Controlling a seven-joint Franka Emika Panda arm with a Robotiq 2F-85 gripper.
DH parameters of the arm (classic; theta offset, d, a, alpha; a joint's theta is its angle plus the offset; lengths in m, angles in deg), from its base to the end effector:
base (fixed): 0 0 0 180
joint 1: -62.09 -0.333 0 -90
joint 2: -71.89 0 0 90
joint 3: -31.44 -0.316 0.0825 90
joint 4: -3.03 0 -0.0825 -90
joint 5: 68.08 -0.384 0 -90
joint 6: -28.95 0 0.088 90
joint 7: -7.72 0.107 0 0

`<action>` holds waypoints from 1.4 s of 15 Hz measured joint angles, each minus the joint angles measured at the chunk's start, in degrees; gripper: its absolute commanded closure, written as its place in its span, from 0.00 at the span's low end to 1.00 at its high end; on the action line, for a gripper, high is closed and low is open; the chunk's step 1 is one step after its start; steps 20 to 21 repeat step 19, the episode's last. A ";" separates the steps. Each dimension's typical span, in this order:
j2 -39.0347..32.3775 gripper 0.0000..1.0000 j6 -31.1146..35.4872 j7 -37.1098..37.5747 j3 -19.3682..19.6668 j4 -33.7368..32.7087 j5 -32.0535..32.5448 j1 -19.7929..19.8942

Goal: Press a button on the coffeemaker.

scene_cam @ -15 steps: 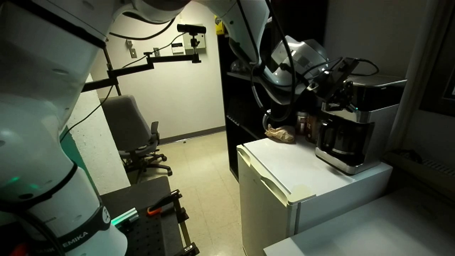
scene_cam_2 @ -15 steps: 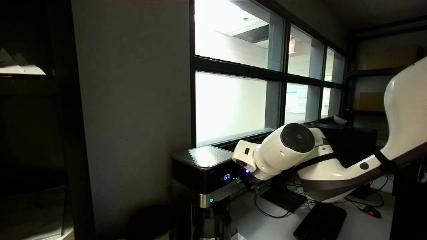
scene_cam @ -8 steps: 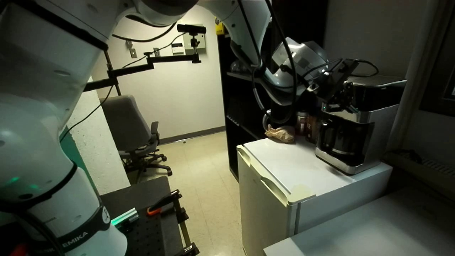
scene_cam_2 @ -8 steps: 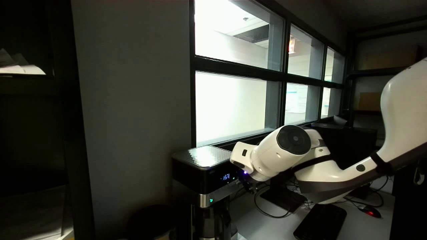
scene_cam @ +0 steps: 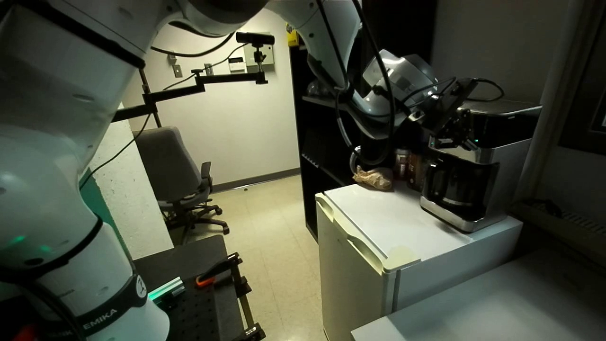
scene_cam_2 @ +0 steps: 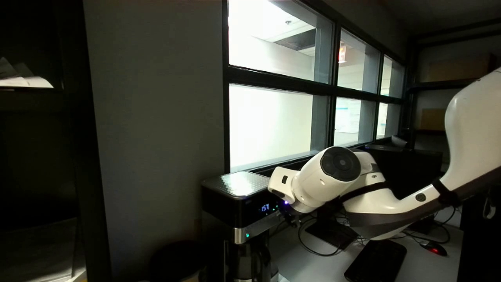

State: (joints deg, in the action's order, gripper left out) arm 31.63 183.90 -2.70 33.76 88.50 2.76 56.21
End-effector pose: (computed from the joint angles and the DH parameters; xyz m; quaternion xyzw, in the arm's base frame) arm 0.7385 0.0846 0.2938 0.7206 0.5442 0.1786 0.3907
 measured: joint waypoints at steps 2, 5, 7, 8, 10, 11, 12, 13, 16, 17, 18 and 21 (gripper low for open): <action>-0.13 1.00 -0.26 -0.06 -0.11 -0.25 -0.06 0.03; -0.10 1.00 -0.40 -0.06 -0.32 -0.24 -0.28 0.17; 0.18 1.00 -0.35 -0.06 -0.53 0.17 -0.56 0.36; 0.39 1.00 -0.31 -0.01 -0.65 0.48 -0.68 0.45; 1.45 1.00 -0.30 0.29 -0.82 2.02 -0.99 0.53; 2.22 1.00 -0.30 0.56 -0.84 3.08 -1.17 0.54; 3.14 1.00 -0.30 0.93 -0.86 4.29 -1.44 0.54; 4.15 1.00 -0.30 1.42 -0.88 5.58 -1.81 0.54; 7.55 1.00 -0.30 3.59 -0.90 9.79 -2.26 0.55; 8.68 1.00 -0.46 4.44 -0.90 11.16 -2.47 0.55; 9.64 1.00 -0.71 5.00 -0.91 12.39 -2.98 0.56; 10.56 1.00 -1.20 5.19 -1.04 13.61 -4.28 0.63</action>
